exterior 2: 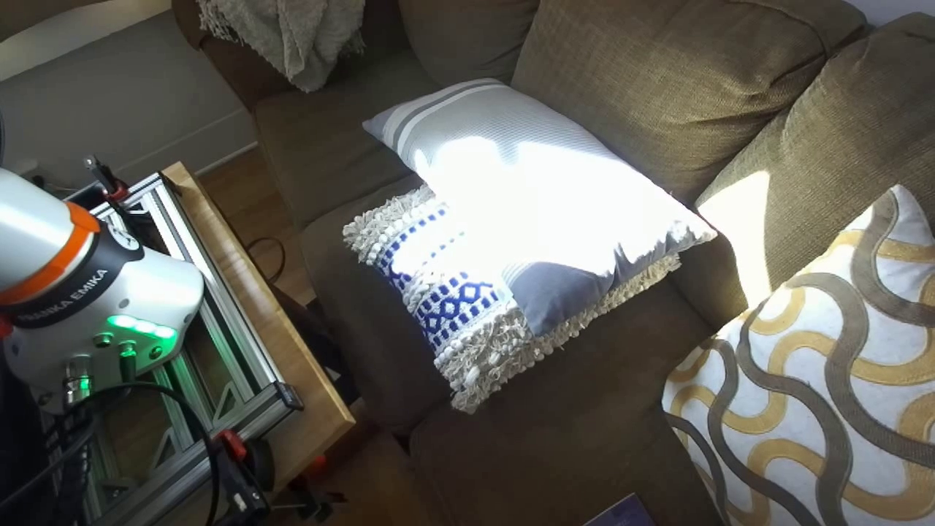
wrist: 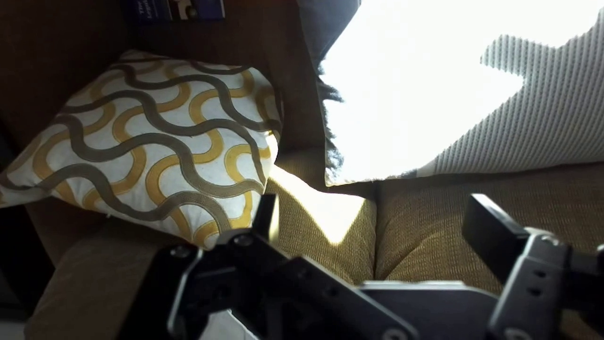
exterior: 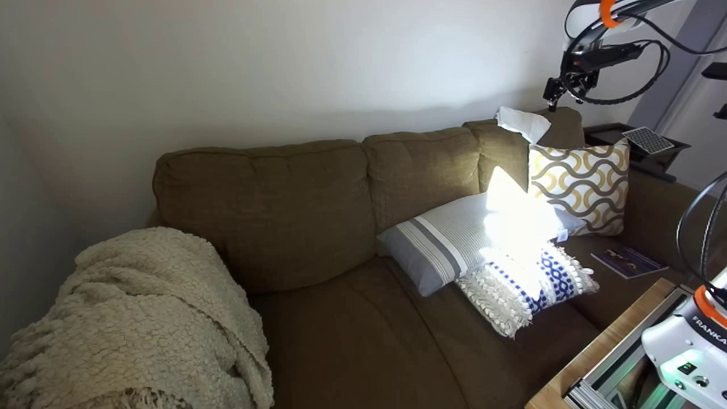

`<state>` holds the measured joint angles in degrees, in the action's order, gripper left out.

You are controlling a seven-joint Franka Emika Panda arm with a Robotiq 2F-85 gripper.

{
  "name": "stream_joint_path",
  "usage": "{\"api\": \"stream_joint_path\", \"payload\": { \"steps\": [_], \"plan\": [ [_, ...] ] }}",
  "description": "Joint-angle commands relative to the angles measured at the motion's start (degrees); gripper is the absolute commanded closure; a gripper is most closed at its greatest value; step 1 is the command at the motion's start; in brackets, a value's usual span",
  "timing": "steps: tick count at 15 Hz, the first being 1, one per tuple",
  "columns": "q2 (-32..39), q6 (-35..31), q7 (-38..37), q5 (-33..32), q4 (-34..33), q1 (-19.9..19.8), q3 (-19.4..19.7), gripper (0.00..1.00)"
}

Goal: Put the brown pillow on the left corner of the couch then put the gray pillow on the blue pillow

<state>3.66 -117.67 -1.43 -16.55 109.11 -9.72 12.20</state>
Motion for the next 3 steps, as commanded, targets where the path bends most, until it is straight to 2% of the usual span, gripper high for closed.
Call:
{"api": "stream_joint_path", "payload": {
  "steps": [1, 3],
  "plan": [
    [0.0, 0.1, 0.1, 0.0, -0.1, -0.4, -0.4, 0.0],
    [0.0, 0.0, 0.2, 0.0, 0.2, -0.4, -0.4, 0.0]
  ]
}}
